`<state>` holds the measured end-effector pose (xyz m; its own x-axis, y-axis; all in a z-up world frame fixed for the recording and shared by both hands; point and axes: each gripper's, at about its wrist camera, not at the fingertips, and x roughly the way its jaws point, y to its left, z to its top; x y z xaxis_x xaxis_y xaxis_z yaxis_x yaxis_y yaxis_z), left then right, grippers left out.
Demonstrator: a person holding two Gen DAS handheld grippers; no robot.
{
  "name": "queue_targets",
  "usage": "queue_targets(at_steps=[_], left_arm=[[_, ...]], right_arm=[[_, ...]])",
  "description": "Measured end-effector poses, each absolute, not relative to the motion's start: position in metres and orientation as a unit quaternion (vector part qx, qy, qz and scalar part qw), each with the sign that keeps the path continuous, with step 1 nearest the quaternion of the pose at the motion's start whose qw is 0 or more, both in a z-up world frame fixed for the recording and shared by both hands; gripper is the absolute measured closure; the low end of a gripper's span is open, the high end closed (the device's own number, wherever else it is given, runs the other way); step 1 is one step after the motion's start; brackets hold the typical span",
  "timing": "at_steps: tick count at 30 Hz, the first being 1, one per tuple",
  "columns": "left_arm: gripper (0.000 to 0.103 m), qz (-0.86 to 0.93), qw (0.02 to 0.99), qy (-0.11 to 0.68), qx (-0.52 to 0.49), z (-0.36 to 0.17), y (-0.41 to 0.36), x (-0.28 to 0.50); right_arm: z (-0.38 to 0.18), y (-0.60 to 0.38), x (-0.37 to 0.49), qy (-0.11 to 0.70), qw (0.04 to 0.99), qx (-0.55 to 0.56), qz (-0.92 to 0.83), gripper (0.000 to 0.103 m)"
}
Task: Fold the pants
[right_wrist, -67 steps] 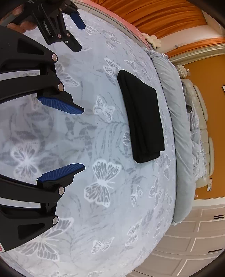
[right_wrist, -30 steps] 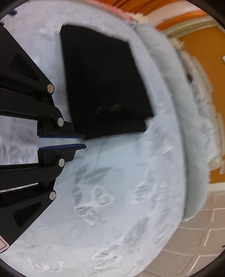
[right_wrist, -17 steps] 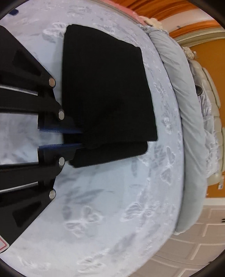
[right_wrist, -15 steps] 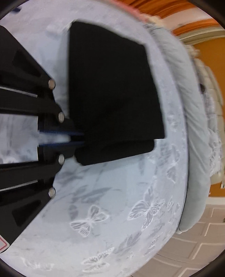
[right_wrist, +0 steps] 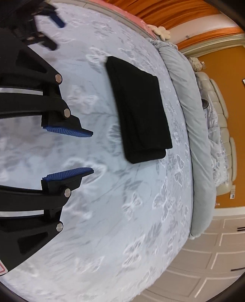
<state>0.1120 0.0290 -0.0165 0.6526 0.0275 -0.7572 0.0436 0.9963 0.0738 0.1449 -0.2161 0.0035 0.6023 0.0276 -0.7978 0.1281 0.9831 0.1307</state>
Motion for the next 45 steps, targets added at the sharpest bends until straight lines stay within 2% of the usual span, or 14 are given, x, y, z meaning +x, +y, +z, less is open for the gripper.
queue_targets(at_steps=[10, 45], left_arm=[[0.005, -0.016, 0.912, 0.406, 0.052, -0.013, 0.022, 0.096], [0.005, -0.006, 0.918, 0.393, 0.043, -0.009, 0.028, 0.088]], right_arm=[[-0.009, -0.195, 0.074, 0.446, 0.892, 0.067, -0.025, 0.069], [-0.005, -0.16, 0.074, 0.436, 0.899, 0.049, -0.002, 0.068]])
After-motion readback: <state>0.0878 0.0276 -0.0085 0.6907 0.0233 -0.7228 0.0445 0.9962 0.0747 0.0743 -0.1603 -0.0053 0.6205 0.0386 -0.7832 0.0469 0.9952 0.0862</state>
